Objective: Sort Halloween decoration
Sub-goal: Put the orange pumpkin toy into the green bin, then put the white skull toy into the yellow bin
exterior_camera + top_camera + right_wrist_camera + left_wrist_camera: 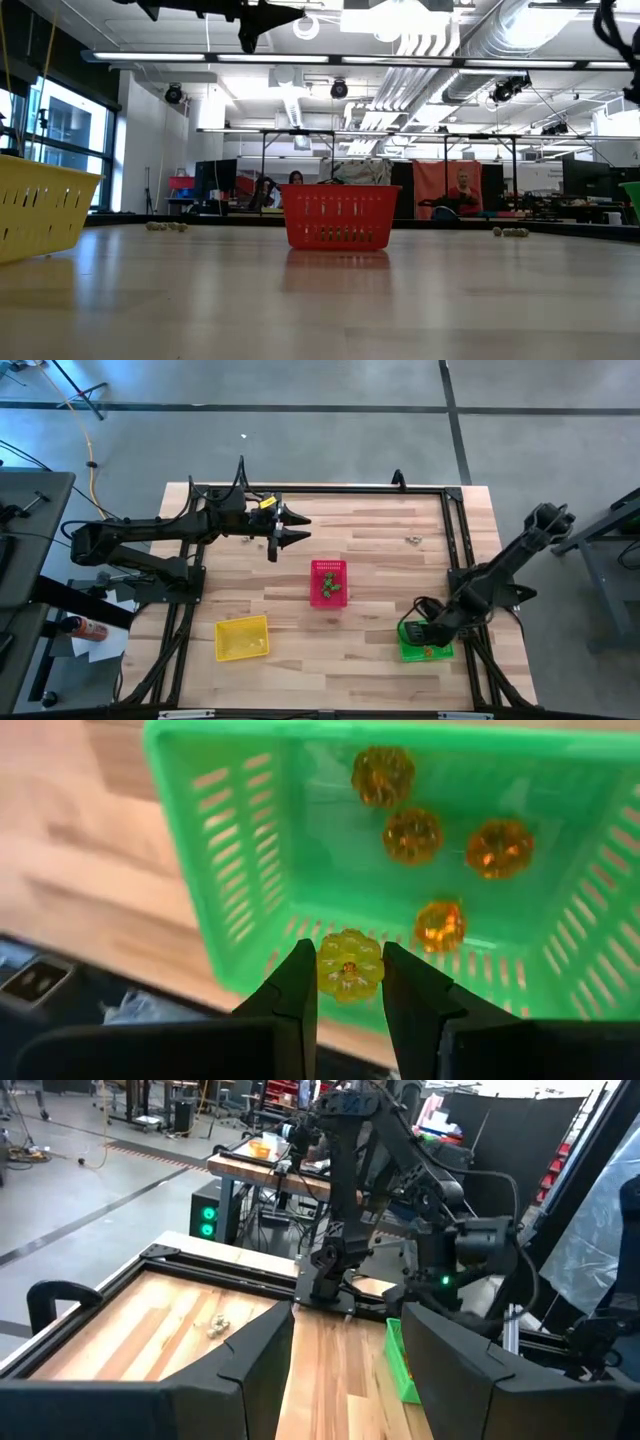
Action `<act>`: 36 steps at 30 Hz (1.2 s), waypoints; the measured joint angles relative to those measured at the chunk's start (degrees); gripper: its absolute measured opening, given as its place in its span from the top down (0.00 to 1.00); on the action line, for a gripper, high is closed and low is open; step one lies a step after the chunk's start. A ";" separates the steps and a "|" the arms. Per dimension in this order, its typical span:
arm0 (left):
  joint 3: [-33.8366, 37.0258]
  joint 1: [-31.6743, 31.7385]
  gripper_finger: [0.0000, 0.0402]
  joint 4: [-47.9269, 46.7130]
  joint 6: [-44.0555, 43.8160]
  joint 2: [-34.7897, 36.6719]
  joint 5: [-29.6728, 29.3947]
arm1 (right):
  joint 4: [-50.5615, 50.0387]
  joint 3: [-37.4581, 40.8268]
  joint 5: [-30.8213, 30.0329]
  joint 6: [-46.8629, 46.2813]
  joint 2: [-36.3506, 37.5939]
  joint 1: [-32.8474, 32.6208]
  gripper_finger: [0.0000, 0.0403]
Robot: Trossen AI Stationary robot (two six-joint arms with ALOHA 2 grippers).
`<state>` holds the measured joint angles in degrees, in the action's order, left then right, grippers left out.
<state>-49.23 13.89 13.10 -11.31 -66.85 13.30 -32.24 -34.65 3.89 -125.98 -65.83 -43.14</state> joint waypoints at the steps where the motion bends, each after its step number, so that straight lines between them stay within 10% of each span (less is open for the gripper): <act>1: 0.00 0.00 0.56 -0.02 0.00 0.00 0.00 | 0.34 0.00 0.42 0.22 -0.96 0.32 0.82; 25: -0.02 0.02 0.56 -0.18 1.99 0.12 1.31 | -1.37 -2.96 -1.72 12.64 -0.06 0.50 0.40; 30: -0.09 0.49 0.56 0.09 0.96 1.23 3.25 | -11.10 -9.81 -13.32 22.44 8.72 1.11 0.40; 36: -0.07 2.28 0.56 0.32 -3.73 3.26 4.97 | -11.45 -17.78 -40.85 45.07 16.48 6.93 0.40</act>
<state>-49.30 16.17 13.43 -15.04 -63.59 18.27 -43.69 -52.44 -36.97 -80.91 -49.36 -36.20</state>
